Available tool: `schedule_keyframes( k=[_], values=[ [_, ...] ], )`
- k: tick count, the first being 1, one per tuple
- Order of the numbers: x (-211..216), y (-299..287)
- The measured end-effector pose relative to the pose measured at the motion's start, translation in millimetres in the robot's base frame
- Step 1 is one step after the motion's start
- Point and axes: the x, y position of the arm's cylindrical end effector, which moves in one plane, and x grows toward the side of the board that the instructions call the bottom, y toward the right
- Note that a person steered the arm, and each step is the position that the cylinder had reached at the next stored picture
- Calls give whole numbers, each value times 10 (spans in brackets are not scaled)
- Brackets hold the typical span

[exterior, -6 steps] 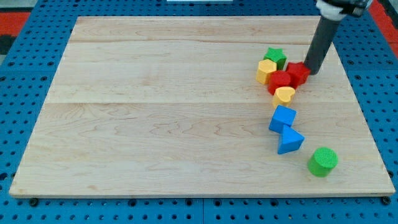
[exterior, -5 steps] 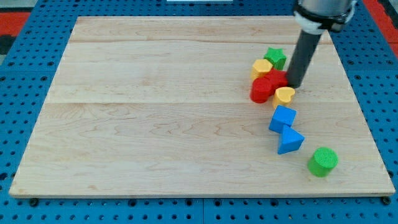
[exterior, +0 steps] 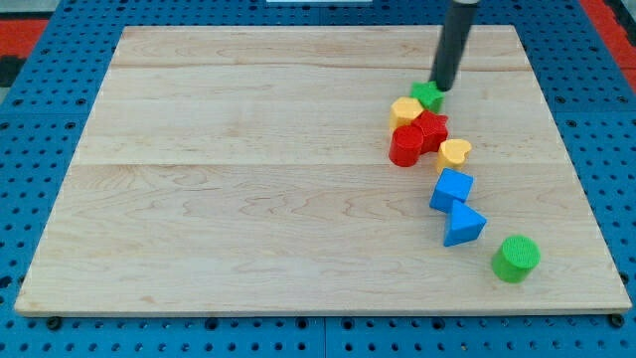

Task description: Move the yellow hexagon and green star to the left of the red blocks

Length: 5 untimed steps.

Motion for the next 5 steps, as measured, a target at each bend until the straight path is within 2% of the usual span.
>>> schedule_keyframes(
  k=[1, 2, 3, 4, 5],
  values=[
    [235, -365],
    [263, -359],
    [49, -448],
    [-99, -814],
    [-10, -1296]
  ],
)
